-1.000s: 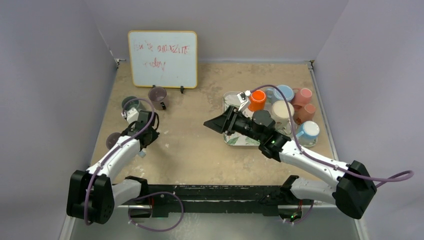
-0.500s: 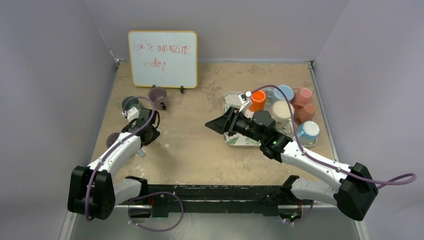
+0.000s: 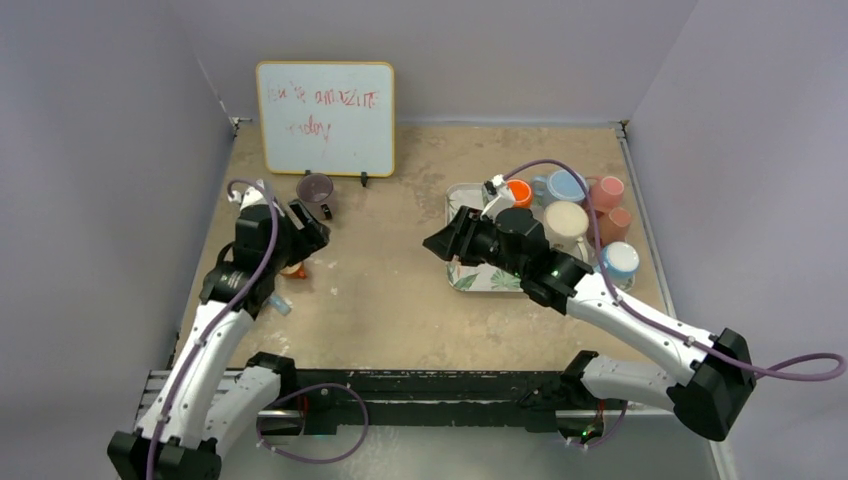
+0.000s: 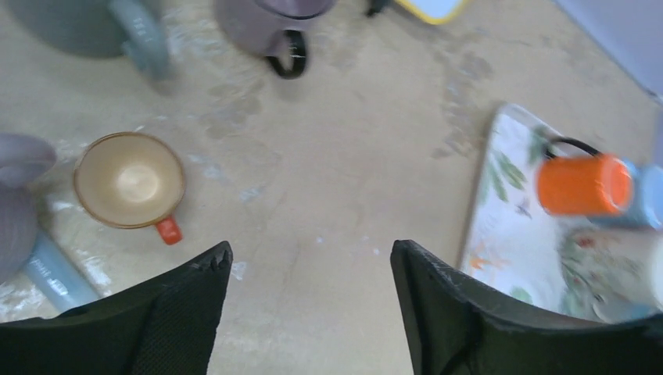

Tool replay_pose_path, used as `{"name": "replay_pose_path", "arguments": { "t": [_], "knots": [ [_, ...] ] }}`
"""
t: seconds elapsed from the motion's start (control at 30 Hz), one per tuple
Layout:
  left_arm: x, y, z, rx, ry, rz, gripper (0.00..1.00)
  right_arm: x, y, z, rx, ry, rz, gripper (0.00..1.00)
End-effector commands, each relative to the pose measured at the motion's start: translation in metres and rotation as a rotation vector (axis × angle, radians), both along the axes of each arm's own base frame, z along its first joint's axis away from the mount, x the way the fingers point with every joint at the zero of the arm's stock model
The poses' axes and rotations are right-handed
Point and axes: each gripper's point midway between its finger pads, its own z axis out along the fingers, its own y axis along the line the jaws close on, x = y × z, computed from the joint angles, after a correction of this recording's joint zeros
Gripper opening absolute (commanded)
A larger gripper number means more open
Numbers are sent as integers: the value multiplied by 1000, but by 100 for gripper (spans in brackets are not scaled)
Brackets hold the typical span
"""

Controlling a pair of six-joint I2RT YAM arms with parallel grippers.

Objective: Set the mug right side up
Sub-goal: Place the cup at the center of the board, then turn over the cup on the tray.

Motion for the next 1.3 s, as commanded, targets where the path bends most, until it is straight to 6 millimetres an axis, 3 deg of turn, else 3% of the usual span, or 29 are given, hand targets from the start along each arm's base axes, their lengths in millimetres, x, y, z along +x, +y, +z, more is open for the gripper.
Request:
{"name": "replay_pose_path", "arguments": {
  "t": [0.0, 0.13, 0.23, 0.37, 0.6, 0.73, 0.9, 1.03, 1.27],
  "knots": [
    [-22, -31, 48, 9, -128, -298, 78, 8, -31, -8, -193, -29, -85, 59],
    [-42, -66, 69, -43, -226, -555, 85, 17, -59, -17, -314, -41, -193, 60],
    [-52, -83, 70, -97, -213, -667, 96, 13, -62, -20, -370, -37, -161, 61],
    [-66, -104, 65, -144, -213, -851, 96, 12, -82, -39, -468, 46, -225, 61],
    [-71, -101, 62, -130, -246, -842, 96, 32, -146, -73, -514, 182, -406, 60],
    [-62, -78, 42, -46, -166, -699, 95, 47, -196, -85, -568, 202, -546, 62],
    [-59, -69, 41, -11, -144, -656, 95, 52, -239, -84, -593, 225, -684, 65],
    [-61, -65, 43, 1, -155, -630, 95, 48, -273, -80, -600, 195, -876, 74],
    [-62, -64, 47, 11, -187, -630, 95, 52, -304, -66, -641, 141, -1022, 99]
  ]
}}
